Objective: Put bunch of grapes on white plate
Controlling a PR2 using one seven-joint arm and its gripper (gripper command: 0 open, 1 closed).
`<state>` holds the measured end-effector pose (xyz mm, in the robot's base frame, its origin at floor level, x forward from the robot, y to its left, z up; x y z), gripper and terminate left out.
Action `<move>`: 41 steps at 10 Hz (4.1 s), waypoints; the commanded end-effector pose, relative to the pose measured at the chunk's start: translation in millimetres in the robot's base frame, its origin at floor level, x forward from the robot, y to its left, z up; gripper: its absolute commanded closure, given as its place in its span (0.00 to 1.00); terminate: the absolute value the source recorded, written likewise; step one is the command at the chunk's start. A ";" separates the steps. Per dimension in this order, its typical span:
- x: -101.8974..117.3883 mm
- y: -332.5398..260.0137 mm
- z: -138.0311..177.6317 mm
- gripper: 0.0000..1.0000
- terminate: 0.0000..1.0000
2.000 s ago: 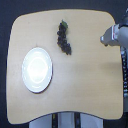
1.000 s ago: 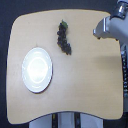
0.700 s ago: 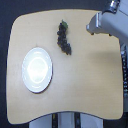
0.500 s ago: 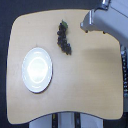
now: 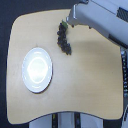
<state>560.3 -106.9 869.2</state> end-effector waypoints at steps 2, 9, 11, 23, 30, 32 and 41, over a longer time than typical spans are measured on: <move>32.4 75.2 -50.2 0.00 0.00; 47.8 113.8 -108.7 0.00 0.00; 49.8 115.6 -122.7 0.00 0.00; 34.4 94.0 -162.2 0.00 0.00; 33.0 79.5 -154.1 1.00 0.00; 32.5 79.8 -154.7 1.00 0.00; 34.2 66.2 -135.5 1.00 0.00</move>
<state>594.6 -28.0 716.8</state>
